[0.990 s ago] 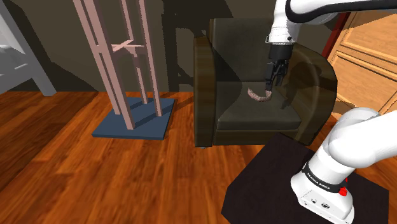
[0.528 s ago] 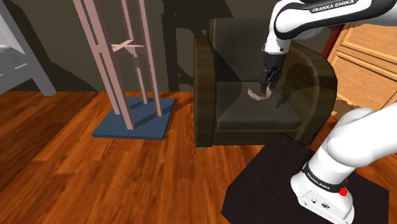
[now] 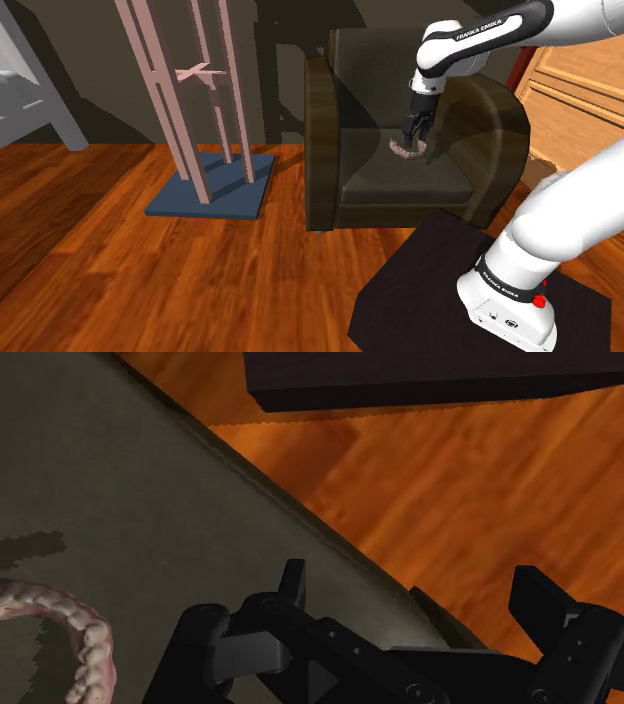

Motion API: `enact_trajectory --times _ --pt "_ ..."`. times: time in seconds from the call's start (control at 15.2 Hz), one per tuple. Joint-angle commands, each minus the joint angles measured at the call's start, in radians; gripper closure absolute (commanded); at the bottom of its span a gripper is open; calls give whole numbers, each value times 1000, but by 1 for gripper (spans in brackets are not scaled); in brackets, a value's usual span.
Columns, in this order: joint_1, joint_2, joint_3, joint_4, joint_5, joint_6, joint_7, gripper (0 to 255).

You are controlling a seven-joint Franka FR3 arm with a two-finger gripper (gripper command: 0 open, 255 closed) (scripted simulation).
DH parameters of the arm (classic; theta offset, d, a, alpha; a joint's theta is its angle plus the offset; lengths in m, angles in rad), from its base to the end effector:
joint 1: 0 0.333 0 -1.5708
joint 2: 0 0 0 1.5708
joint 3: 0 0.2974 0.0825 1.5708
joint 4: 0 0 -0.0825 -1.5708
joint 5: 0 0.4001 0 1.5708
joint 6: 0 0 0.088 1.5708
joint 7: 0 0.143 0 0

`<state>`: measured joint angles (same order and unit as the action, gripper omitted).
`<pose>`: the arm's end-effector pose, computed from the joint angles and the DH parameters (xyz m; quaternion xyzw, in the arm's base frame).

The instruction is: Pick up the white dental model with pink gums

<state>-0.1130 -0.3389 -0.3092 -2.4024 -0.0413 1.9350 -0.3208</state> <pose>0.4014 -0.1804 0.3642 -0.9965 0.0299 0.0552 0.0550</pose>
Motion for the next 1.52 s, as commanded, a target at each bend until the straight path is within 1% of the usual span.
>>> enact_trajectory --times 0.0,0.33,0.73,0.99,1.45 --pt "-7 69 -30 24 4 54 -41 0" --pt "-23 241 -90 110 49 157 -140 0" --pt "-61 462 -131 254 152 241 -273 0" --pt "-110 611 -132 375 233 269 -355 0" --pt "-225 868 -100 639 348 272 -456 0"
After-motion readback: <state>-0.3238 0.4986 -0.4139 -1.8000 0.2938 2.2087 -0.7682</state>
